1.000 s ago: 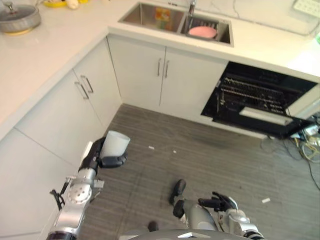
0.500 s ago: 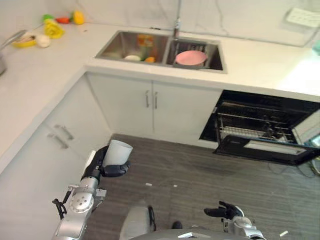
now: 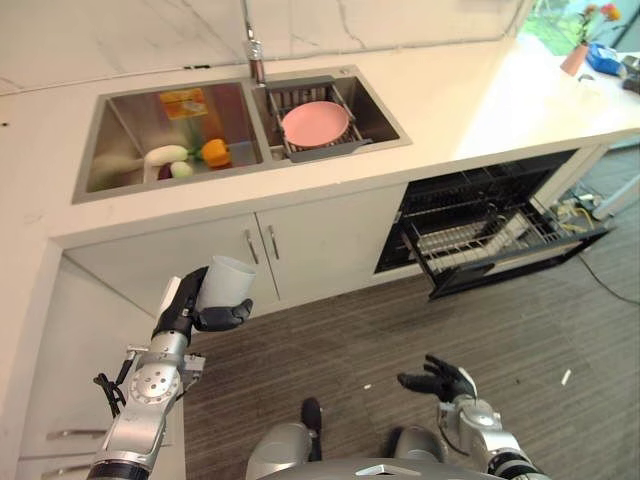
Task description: Place the dishes in the dishwasher.
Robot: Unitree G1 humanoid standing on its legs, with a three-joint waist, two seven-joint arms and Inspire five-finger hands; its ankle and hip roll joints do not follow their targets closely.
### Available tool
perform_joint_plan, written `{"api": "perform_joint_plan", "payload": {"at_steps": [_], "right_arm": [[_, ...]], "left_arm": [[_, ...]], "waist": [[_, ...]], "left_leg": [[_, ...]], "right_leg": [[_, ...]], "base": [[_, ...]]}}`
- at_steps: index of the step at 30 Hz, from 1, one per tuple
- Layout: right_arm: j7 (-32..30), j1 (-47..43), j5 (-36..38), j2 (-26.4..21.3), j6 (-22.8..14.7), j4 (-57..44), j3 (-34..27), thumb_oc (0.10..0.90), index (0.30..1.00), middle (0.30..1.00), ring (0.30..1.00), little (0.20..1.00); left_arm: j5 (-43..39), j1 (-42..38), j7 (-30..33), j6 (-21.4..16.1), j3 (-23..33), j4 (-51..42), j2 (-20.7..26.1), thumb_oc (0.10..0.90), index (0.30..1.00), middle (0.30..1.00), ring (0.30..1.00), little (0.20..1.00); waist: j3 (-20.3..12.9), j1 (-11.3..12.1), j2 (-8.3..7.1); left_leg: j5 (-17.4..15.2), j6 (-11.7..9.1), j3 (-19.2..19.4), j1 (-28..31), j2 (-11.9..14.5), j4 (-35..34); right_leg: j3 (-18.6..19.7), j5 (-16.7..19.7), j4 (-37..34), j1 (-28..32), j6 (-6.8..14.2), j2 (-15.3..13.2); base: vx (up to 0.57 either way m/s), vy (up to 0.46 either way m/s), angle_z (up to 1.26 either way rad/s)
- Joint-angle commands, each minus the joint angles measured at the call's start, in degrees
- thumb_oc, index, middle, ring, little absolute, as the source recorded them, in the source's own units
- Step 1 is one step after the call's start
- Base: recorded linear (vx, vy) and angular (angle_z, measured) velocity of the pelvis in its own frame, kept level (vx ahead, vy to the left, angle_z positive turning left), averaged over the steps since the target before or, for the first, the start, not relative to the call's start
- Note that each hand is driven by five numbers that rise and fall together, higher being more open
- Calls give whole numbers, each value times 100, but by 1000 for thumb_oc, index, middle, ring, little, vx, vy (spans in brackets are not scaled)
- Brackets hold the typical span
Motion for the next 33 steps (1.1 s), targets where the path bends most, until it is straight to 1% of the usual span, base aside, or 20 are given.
{"api": "perform_joint_plan", "payload": {"at_steps": [1, 3, 4, 6, 7, 9, 10, 13, 14, 15, 17, 18, 19, 21, 23, 24, 25, 26, 27, 33], "right_arm": [[-155, -257, 129, -402, -318, -85, -207, 800, 900, 900, 900, 900], [-132, -272, 121, -411, -360, -268, -169, 800, 900, 900, 900, 900], [-113, -265, 101, -417, -362, -318, -146, 800, 900, 900, 900, 900], [-89, -144, 62, -427, -378, -454, -107, 800, 900, 900, 900, 900], [-92, -123, 59, -426, -373, -468, -103, 800, 900, 900, 900, 900], [-27, 42, 69, -414, -382, -436, -30, 800, 900, 900, 900, 900], [-27, 42, 69, -414, -382, -436, -30, 800, 900, 900, 900, 900], [-8, 132, 55, -439, -411, -351, 122, 800, 900, 900, 900, 900], [-9, 131, 56, -438, -413, -348, 123, 800, 900, 900, 900, 900], [-2, 144, 82, -447, -415, -324, 175, 800, 900, 900, 900, 900], [-36, 104, 75, -506, -413, -333, 193, 800, 900, 900, 900, 900], [-36, 100, 75, -506, -412, -332, 190, 800, 900, 900, 900, 900], [-95, 40, 72, -558, -377, -294, 177, 800, 900, 900, 900, 900], [-110, -8, 54, -586, -383, -183, 136, 800, 900, 900, 900, 900], [-110, -9, 53, -586, -386, -178, 134, 800, 900, 900, 900, 900], [-195, -78, 66, -617, -394, -122, 103, 800, 900, 900, 900, 900], [-195, -79, 66, -617, -395, -121, 100, 800, 900, 900, 900, 900], [-242, -94, 25, -641, -414, -98, 121, 800, 900, 900, 900, 900], [-188, -177, 12, -615, -390, 65, 119, 800, 900, 900, 900, 900], [-228, 53, 158, -596, -411, 61, -212, 800, 900, 900, 900, 900]], "left_arm": [[66, -149, 64, -606, -11, -797, 133, 400, 300, 300, 300, 300], [127, -255, 97, -629, -27, -731, 94, 400, 300, 300, 300, 300], [143, -283, 98, -634, -37, -723, 89, 400, 300, 300, 300, 300], [194, -290, 120, -655, -53, -667, 51, 400, 300, 300, 300, 300], [196, -281, 123, -661, -57, -660, 51, 400, 300, 300, 300, 300], [214, -272, 112, -640, -69, -586, 7, 400, 300, 300, 300, 300], [214, -272, 112, -640, -69, -586, 7, 400, 300, 300, 300, 300], [149, -261, 114, -620, -88, -540, 23, 400, 300, 300, 300, 300], [148, -261, 114, -620, -87, -540, 24, 400, 300, 300, 300, 300], [108, -250, 123, -597, -94, -522, 5, 400, 300, 300, 300, 300], [62, -348, 211, -604, -138, -469, 0, 400, 300, 300, 300, 300], [61, -356, 213, -607, -142, -463, 0, 400, 300, 300, 300, 300], [9, -466, 270, -579, -168, -418, -1, 400, 300, 300, 300, 300], [20, -440, 259, -581, -175, -443, -33, 400, 300, 300, 300, 300], [20, -441, 259, -582, -178, -441, -33, 400, 300, 300, 300, 300], [-24, -531, 271, -601, -269, -387, -9, 400, 300, 300, 300, 300], [-24, -535, 272, -602, -272, -384, -9, 400, 300, 300, 300, 300], [4, -537, 299, -589, -273, -316, 14, 400, 300, 300, 300, 300], [0, -549, 281, -595, -276, -318, 17, 400, 300, 300, 300, 300], [32, -579, 178, -577, -488, -230, 43, 400, 300, 300, 300, 300]], "waist": [[-162, -18, -38], [-152, -57, -110], [-197, -67, -108], [-260, -98, -232], [-258, -80, -213], [-414, -161, -272], [-414, -161, -272], [-505, -193, -248], [-506, -196, -240], [-452, -125, -272], [-350, -87, -268], [-351, -95, -267], [-223, 22, -332], [-171, 125, -377], [-176, 131, -388], [-89, 242, -335], [-87, 252, -339], [-43, 398, -252], [-56, 463, -209], [-350, 168, -64]], "left_leg": [[-1085, -478, -547, 537, 236, 400], [-1185, -561, -369, 793, 317, 288], [-1318, -591, -360, 918, 374, 234], [-1316, -619, -242, 1068, 372, 170], [-1340, -623, -225, 1108, 393, 159], [-1459, -763, -178, 1339, 690, 208], [-1459, -763, -178, 1339, 690, 208], [-1098, -941, -212, 1187, 1248, 1023], [-1112, -953, -218, 1171, 1266, 1053], [-784, -892, -377, 864, 1358, 1799], [-427, -898, -645, 468, 1308, 2449], [-428, -903, -661, 448, 1310, 2464], [-575, -802, -1010, -146, 975, 2757], [-878, -833, -1304, -557, 517, 2105], [-863, -837, -1296, -532, 509, 2059], [-381, -966, -1144, -965, 632, 1511], [-372, -966, -1134, -952, 631, 1493], [-101, -1009, -1313, -1027, 458, 1080], [-115, -1057, -1595, -846, 370, 779], [6, -1036, -1489, -127, 527, -124]], "right_leg": [[-173, 684, -544, -150, 142, 132], [-539, 1026, -1048, -268, 286, 36], [-480, 938, -1138, -201, 347, 97], [-536, 1054, -1130, -143, 267, 79], [-519, 1029, -1111, -128, 275, 101], [-446, 904, -1032, -34, 199, 305], [-446, 904, -1032, -34, 199, 305], [-374, 594, -1068, 245, -83, 815], [-380, 593, -1075, 247, -92, 832], [-261, 461, -1143, 450, -273, 1004], [-247, 322, -1139, 534, -420, 1107], [-258, 317, -1135, 527, -425, 1108], [-131, 152, -1096, 605, -482, 1085], [88, 48, -1107, 686, -397, 1041], [93, 36, -1101, 685, -395, 1030], [68, 6, -1176, 847, -397, 1038], [77, 7, -1176, 847, -398, 1035], [166, -22, -1209, 930, -409, 1148], [336, -72, -1149, 966, -383, 1214], [288, -72, -1242, 1136, -265, 1095]], "base": [[182, -61, -57], [280, -116, -55], [198, -97, -38], [190, -103, -37], [308, -170, -29], [351, -262, -15], [382, -362, -15], [242, -306, -20], [216, -262, -32], [180, -222, -64], [126, -175, -65], [78, -66, -45], [126, -27, -38], [206, 29, -15], [88, 47, -50], [54, 61, -41], [126, 95, 4], [144, 61, -8], [182, 88, -20], [115, 151, -39]]}}
